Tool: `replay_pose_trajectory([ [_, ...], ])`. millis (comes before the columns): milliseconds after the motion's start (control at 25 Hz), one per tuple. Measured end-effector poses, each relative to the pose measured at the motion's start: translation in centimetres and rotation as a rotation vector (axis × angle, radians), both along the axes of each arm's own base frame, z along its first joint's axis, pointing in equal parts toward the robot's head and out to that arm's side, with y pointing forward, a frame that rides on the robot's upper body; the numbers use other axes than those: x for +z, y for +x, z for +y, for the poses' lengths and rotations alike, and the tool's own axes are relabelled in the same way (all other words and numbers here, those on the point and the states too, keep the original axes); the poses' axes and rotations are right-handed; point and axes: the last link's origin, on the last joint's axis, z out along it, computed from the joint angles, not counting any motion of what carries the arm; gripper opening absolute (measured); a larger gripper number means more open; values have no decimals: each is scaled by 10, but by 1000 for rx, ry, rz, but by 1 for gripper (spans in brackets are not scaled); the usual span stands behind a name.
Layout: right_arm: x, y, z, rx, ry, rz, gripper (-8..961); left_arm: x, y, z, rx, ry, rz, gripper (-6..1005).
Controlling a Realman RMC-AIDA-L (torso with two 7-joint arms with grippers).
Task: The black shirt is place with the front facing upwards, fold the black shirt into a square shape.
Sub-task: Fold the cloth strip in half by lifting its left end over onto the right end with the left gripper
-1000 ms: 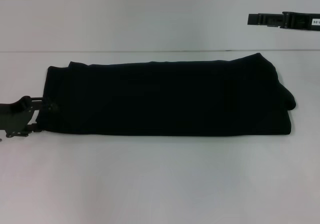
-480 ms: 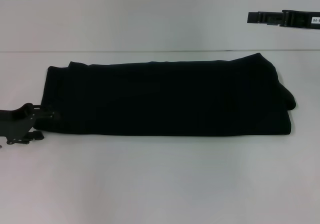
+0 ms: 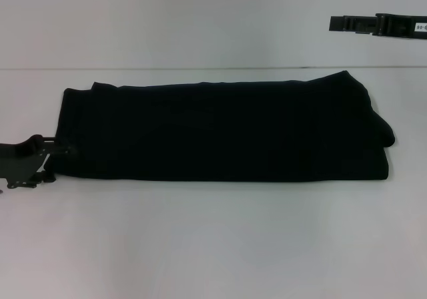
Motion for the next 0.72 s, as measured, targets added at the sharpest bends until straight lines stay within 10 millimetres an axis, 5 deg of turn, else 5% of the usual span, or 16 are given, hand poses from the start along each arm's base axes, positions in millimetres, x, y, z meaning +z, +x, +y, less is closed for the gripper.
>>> replay_pose_trajectory([
  [720, 0, 1, -1, -2, -3, 3, 908, -1, 8, 12, -32, 7, 36, 749],
])
